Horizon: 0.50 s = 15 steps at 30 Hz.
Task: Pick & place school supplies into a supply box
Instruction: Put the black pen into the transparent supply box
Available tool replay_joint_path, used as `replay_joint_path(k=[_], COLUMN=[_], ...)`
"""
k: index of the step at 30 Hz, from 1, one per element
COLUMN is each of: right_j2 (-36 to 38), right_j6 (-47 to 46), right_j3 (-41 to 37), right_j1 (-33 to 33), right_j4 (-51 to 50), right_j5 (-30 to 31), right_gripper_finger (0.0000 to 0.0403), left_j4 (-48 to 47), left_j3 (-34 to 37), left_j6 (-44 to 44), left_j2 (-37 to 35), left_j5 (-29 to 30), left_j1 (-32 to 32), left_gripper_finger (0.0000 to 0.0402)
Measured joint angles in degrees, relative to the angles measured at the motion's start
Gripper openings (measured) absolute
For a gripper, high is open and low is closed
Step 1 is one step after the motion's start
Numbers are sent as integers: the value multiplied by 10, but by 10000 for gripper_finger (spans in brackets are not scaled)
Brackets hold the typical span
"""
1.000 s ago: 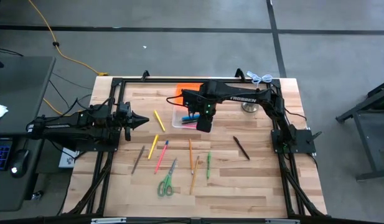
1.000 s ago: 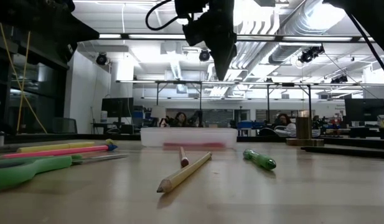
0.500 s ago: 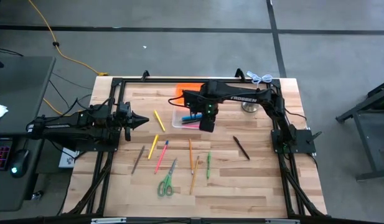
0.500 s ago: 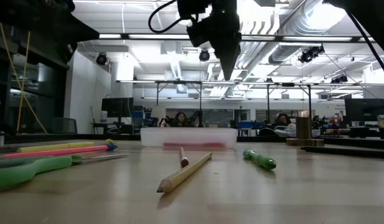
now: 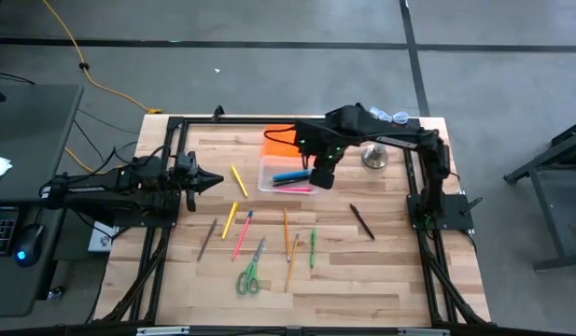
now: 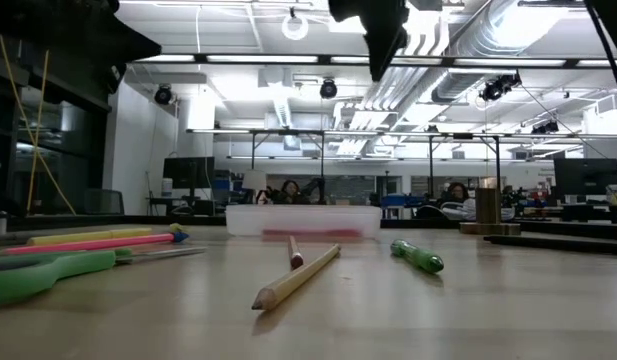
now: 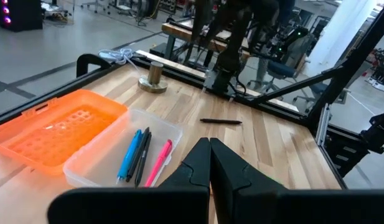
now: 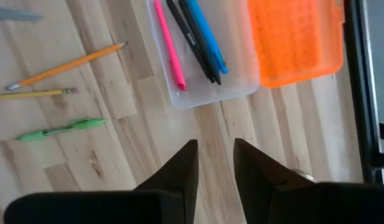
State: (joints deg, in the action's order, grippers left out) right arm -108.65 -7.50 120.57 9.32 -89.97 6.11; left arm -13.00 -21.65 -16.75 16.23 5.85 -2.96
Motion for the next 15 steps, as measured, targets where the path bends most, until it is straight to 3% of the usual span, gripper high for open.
replay_joint_path(k=[15], right_j2=[75], right_j6=[-15], right_j3=[0], right_j1=[0], right_j4=[-1], right_j5=[10], right_gripper_finger=[78], left_j4=[0], left_j3=[0], left_j6=[-2], left_j2=[0], left_j5=[-4], left_j1=[0], left_gripper_finger=[33])
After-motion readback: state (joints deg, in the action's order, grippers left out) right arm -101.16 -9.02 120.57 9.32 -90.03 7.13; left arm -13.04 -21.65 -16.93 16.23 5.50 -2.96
